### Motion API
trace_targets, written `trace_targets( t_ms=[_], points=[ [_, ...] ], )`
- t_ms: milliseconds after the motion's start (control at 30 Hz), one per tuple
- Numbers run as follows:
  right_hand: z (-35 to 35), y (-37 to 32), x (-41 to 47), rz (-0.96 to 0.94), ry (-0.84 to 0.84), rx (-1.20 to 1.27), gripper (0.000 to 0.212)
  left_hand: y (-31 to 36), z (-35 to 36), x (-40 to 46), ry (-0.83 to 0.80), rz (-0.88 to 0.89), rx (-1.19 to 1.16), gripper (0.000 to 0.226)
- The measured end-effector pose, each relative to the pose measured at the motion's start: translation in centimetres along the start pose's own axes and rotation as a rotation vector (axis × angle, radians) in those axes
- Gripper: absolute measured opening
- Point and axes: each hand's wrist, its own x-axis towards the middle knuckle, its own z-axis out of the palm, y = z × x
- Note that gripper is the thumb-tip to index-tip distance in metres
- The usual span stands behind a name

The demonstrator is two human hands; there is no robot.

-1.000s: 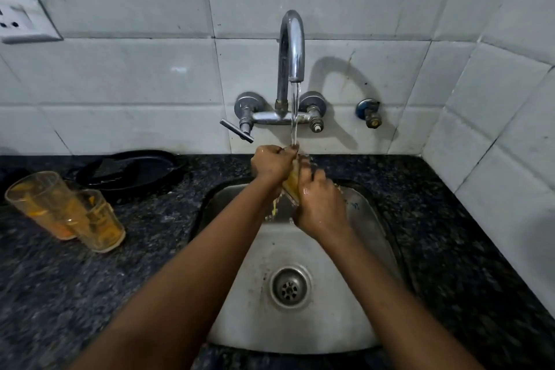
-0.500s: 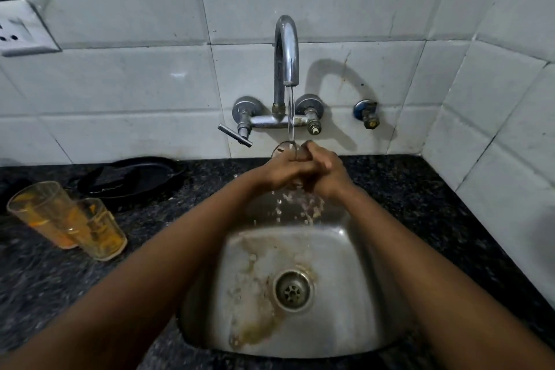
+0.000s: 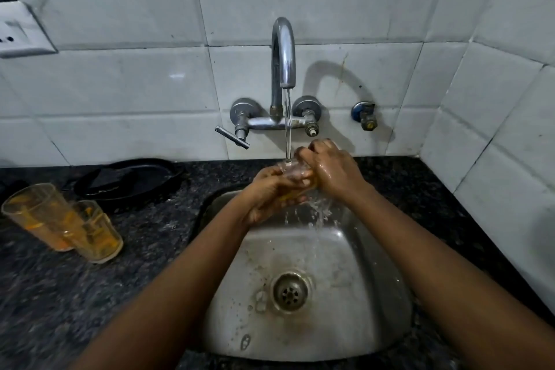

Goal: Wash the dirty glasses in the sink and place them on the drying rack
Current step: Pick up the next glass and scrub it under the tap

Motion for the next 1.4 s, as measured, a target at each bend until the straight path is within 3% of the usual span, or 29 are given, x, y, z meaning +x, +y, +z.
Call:
trace_targets(
  t_ms=[167,267,400,467,533,600,667,733,767,833,900,933,1033,1100,1200,1300,1400],
  points=[
    [-0.9,0.1,0.0,-0.097,-0.051,-0.373,0.047,-3.4,-1.0,0.6,0.316,-0.232,0.079,0.036],
    [-1.0,0.1,-0.1,-0.107,-0.081,-0.439,0.053,-3.7,-1.0,0.5,0.352,-0.243,0.028,0.043],
    [-0.6,0.1,-0.3,-0.052,0.055,-0.321,0.056,-2.6,-0.5,0.1,0.265,-0.121,-0.013,0.041],
    [0.0,-0.1,0.0,0.027,0.091,-0.197,0.046,-1.4,-0.5,-0.2,0.109,-0.007,-0.069,0.035],
    [0.5,-0.2,0.2,0.09,0.057,0.021,0.05,-0.4,-0.7,-0.6,-0.096,0.084,-0.048,0.034],
    [0.6,-0.1,0.4,0.089,0.055,0.133,0.06,0.3,-0.6,-0.5,-0.222,0.157,0.292,0.052],
    [0.5,-0.4,0.6,0.037,0.056,0.156,0.061,1.0,-0.5,-0.2,-0.296,0.237,0.952,0.069],
    [0.5,-1.0,0.7,0.008,0.034,0.149,0.061,1.4,-1.4,1.0,-0.21,0.6,1.712,0.064],
    [0.4,-1.2,0.7,0.003,0.035,0.148,0.061,1.5,-2.3,1.7,-0.164,0.782,1.96,0.058],
    [0.2,-1.3,0.7,0.002,0.069,0.166,0.063,1.7,-2.8,2.2,-0.06,0.748,2.243,0.054],
    [0.0,-1.1,1.0,0.001,0.106,0.164,0.064,1.5,-1.9,2.1,0.021,0.536,2.129,0.047],
    [0.0,-1.0,1.0,0.009,0.116,0.186,0.062,1.5,-1.0,1.8,0.015,0.425,1.911,0.044],
    [0.2,-0.9,0.4,0.102,0.158,0.351,0.061,3.1,0.1,1.1,-0.197,0.105,0.947,0.042],
    [0.4,-0.9,-0.1,0.15,0.196,0.391,0.065,4.0,-0.6,1.0,-0.279,-0.003,0.621,0.042],
    [0.3,-0.7,-0.6,0.216,0.154,0.299,0.066,3.5,-0.9,0.7,-0.205,0.098,0.496,0.031],
    [0.3,-1.2,-1.3,0.384,0.118,0.422,0.053,2.5,-0.3,0.8,0.09,0.308,0.369,0.005],
    [1.1,-2.9,-2.1,0.433,0.125,0.512,0.07,2.1,1.3,1.3,0.401,0.425,0.319,0.031]
  ],
)
